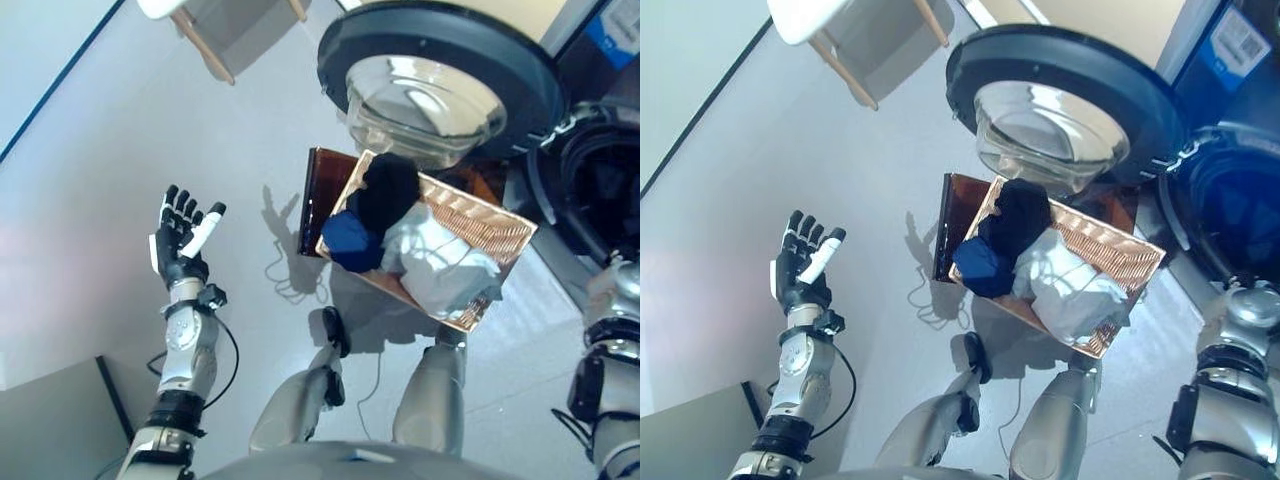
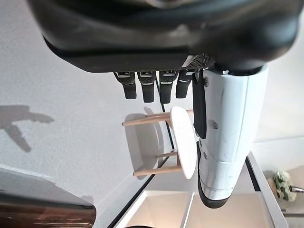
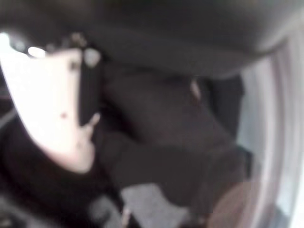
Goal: Pick up the clothes and place them into the washing machine
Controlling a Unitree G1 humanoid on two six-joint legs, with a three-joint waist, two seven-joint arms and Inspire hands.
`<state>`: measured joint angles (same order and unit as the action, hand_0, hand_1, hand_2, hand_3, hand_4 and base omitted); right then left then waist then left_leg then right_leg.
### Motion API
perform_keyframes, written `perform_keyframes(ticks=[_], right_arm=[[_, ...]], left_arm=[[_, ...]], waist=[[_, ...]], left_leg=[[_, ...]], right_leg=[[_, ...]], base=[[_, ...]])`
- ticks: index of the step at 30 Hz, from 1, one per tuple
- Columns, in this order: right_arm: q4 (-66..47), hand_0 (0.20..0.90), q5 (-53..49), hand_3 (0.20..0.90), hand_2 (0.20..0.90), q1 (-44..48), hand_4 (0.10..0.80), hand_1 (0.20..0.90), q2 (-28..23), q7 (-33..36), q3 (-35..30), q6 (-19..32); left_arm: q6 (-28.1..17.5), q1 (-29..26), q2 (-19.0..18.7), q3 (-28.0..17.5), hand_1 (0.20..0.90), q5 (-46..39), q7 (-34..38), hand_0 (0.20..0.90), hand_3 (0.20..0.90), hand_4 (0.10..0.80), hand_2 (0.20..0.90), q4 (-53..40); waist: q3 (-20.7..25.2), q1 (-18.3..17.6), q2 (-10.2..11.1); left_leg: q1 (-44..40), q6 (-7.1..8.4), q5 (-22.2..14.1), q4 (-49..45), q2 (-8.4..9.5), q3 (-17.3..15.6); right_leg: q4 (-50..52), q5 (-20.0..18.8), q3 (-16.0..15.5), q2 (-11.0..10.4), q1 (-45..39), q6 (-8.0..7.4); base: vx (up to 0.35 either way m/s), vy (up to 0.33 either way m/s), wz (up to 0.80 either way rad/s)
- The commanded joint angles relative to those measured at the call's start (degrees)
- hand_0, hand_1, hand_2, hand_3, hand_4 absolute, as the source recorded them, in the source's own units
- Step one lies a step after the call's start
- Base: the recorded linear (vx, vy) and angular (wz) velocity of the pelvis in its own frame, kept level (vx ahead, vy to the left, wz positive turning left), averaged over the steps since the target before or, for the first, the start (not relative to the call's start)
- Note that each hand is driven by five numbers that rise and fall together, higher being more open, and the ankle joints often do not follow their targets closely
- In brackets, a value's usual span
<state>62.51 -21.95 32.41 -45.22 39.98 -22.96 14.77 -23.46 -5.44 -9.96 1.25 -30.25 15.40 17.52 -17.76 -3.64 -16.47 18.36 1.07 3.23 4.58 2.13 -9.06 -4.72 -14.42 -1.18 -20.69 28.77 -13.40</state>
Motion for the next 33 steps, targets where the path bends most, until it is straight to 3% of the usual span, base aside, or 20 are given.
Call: perform_keyframes(ticks=[1,10,19,33], right_arm=[[2.04,0.200,-0.68,0.200,0.200,5.06,0.300,0.200,-13.67,2.28,2.58,3.24],[-1.50,0.200,-3.35,0.200,0.200,8.16,0.300,0.200,-17.65,-2.95,6.84,5.69],[-1.81,0.200,-1.66,0.200,0.200,11.75,0.300,0.200,-19.76,-2.92,10.59,5.32],[1.88,0.200,-2.96,0.200,0.200,18.09,0.300,0.200,-21.16,-4.45,15.81,4.90]], left_arm=[[-7.15,-1.30,-4.11,-1.62,0.900,0.09,0.30,0.900,0.900,0.800,0.900,-6.98],[-7.91,-3.58,-4.86,-2.10,0.900,-0.53,0.75,0.900,0.900,0.800,0.900,-10.26],[-8.19,-6.17,-5.40,-2.27,0.900,-0.82,1.48,0.900,0.900,0.800,0.900,-11.69],[-8.43,-6.04,-5.91,-2.77,0.900,-1.41,1.84,0.900,0.900,0.800,0.900,-14.46]], waist=[[2.50,-0.13,1.33],[1.97,-0.34,1.37],[2.60,-0.56,2.03],[2.74,-0.11,2.67]], left_leg=[[-1.52,8.78,-1.91,0.42,-3.57,1.65],[2.52,9.84,-1.14,0.42,-3.73,2.37],[6.97,10.79,-0.86,0.42,-2.78,4.80],[11.58,11.08,-0.15,0.42,-2.37,6.18]], right_leg=[[8.45,3.38,0.30,-1.32,3.29,-0.11],[10.97,3.81,1.17,-1.10,9.03,0.30],[16.69,6.31,2.71,-0.80,14.94,0.98],[19.54,6.73,3.06,-0.68,20.25,1.18]], base=[[-0.051,-0.040,0.19],[-0.037,-0.050,0.09],[-0.026,-0.057,0.24],[-0.022,-0.023,0.09]])
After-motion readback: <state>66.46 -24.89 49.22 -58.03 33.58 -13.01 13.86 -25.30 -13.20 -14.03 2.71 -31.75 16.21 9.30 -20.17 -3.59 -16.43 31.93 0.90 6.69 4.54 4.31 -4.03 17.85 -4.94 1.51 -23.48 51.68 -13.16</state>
